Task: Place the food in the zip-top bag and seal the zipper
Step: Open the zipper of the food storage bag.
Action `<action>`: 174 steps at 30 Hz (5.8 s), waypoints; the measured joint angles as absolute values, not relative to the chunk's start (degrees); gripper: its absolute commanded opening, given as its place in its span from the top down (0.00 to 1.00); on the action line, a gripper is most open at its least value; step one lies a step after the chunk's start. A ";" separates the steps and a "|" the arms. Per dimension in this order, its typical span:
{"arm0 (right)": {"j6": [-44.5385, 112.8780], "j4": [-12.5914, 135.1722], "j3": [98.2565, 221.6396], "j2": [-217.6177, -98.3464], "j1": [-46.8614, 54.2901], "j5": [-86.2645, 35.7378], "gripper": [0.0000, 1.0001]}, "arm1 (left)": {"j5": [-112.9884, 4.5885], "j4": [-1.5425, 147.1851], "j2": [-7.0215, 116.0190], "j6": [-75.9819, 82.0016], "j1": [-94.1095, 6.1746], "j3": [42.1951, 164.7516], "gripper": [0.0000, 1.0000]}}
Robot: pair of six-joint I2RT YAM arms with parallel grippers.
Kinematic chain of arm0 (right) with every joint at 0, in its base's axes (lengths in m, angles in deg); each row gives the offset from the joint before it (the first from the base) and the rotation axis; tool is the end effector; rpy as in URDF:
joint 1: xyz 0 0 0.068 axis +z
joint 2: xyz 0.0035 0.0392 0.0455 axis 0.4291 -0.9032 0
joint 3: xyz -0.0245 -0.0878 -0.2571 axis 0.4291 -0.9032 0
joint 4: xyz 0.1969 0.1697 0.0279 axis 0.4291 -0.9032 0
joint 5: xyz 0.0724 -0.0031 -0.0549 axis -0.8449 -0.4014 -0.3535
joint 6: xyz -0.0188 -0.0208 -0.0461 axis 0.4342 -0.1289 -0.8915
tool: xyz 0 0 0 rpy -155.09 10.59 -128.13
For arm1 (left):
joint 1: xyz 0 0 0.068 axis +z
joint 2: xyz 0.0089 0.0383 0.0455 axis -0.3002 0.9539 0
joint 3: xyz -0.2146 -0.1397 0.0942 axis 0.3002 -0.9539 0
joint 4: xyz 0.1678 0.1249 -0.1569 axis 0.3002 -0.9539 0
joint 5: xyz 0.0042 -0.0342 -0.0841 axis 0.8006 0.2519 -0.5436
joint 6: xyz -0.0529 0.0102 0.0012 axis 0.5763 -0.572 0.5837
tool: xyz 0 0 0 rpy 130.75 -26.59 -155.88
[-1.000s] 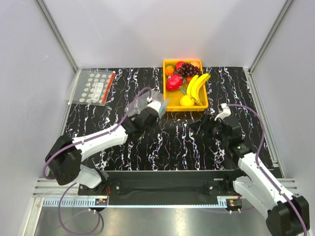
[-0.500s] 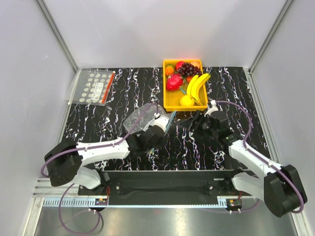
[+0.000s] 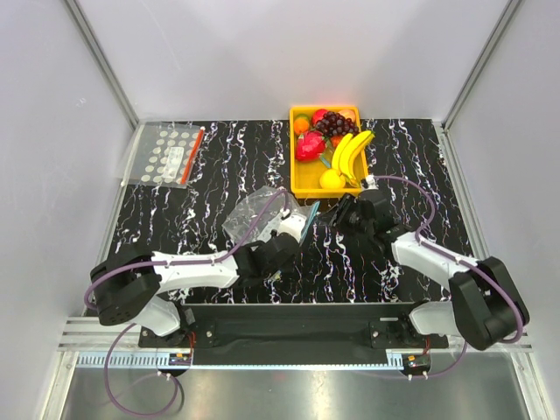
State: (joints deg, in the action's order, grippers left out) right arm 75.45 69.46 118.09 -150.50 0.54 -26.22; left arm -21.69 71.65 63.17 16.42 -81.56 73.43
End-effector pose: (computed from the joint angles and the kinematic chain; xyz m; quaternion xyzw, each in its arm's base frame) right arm 0.2353 0.1206 0.1976 0.1322 0.8639 0.3423 0.3449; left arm 0.1422 -0.2594 0.1870 0.2157 0.8676 -0.1480 0.4230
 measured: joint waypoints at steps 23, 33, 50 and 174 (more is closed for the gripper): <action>74.90 70.18 121.94 -155.29 0.74 -24.08 0.55 | -18.21 72.26 63.65 16.99 -84.16 73.17 0.89; 74.69 70.29 122.79 -158.37 0.74 -24.12 0.56 | -17.93 73.02 63.65 16.99 -84.45 72.78 0.89; 74.45 71.05 124.45 -162.20 1.88 -24.63 0.62 | -17.47 73.83 65.33 16.47 -85.24 72.43 0.90; 63.23 65.04 127.03 -154.77 15.58 -20.23 0.27 | -6.32 32.04 53.77 8.10 -73.87 92.30 1.00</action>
